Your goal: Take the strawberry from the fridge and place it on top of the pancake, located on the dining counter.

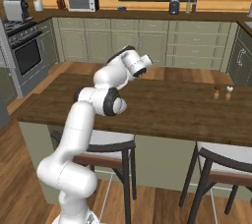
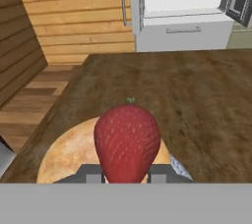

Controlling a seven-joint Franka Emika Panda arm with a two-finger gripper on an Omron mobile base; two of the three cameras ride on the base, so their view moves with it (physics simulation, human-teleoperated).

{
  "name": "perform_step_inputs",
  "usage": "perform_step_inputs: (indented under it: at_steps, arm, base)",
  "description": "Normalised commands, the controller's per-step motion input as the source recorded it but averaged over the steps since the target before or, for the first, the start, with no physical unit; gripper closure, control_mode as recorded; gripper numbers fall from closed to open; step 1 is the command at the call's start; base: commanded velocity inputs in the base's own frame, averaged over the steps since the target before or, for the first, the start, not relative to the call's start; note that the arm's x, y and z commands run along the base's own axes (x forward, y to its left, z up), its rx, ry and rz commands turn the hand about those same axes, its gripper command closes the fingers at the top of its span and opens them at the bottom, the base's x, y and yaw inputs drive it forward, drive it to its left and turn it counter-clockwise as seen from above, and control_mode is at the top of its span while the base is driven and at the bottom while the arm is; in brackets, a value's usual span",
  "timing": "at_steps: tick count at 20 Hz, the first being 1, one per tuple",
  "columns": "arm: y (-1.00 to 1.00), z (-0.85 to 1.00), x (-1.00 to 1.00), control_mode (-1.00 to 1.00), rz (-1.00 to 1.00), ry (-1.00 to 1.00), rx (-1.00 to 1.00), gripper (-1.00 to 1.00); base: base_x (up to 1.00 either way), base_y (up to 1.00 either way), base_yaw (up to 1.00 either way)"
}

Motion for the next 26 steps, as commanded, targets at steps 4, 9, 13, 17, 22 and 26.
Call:
perform_step_inputs:
  at_steps: [4, 9, 13, 17, 22, 26]
  arm:
    - [0.15, -0.21, -0.07, -1.00, 0.01, 0.00, 0.00, 1.00]
    - [0.17, -0.01, -0.11, -1.00, 0.00, 0.00, 0.00, 1.00]
    - [0.07, 0.00, -0.48, -1.00, 0.00, 0.00, 0.00, 1.00]
    - [0.00, 0.00, -0.66, -1.00, 0.00, -0.03, 0.00, 1.00]
    - [0.15, 0.00, -0.29, -1.00, 0.00, -0.04, 0.00, 1.00]
    - [0.26, 0.00, 0.16, -1.00, 0.00, -0.07, 0.00, 1.00]
  base:
    - [0.00, 0.00, 0.00]
    - [0.00, 0.00, 0.00]
    - [0.00, 0.00, 0.00]
    - [0.00, 0.00, 0.00]
    - [0.00, 0.00, 0.00]
    - [0.00, 0.00, 0.00]
